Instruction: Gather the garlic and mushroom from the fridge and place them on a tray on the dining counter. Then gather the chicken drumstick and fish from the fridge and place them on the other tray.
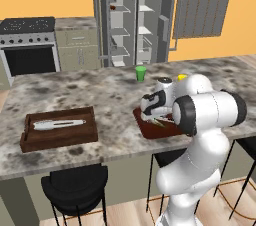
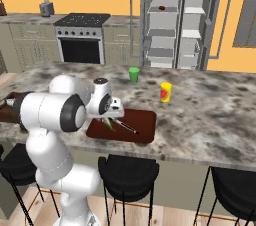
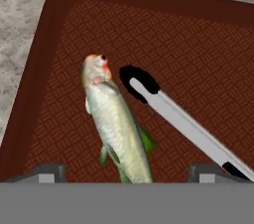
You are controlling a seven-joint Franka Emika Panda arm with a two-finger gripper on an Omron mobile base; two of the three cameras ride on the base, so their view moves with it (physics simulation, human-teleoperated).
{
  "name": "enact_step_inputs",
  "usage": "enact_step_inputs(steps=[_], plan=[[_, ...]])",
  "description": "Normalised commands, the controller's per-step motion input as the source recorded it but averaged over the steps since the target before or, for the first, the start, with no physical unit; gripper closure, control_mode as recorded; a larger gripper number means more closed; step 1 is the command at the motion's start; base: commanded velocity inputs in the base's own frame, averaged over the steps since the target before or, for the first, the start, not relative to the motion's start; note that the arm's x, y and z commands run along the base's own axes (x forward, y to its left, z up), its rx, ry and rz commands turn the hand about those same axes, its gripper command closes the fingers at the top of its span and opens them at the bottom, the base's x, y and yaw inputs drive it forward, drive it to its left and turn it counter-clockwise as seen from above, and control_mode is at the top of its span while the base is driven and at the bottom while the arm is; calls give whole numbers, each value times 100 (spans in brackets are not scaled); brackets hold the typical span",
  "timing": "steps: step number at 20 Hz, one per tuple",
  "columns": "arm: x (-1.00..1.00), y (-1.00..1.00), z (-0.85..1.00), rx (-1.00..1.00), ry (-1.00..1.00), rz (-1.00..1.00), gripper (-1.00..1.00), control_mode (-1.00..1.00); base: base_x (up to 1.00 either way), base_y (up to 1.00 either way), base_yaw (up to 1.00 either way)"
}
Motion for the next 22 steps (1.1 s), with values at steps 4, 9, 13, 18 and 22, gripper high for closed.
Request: enact_step_inputs(steps=[4, 9, 13, 18, 22], plan=[[-56, 0, 48, 0, -9, 0, -100, -100, 0, 0, 0], [-81, 0, 58, 0, -15, 0, -100, -100, 0, 0, 0], [-89, 0, 72, 0, -16, 0, -100, -100, 0, 0, 0], [-85, -1, 91, 0, -20, 0, -100, -100, 0, 0, 0], [-86, -3, 92, 0, -19, 0, -100, -100, 0, 0, 0]])
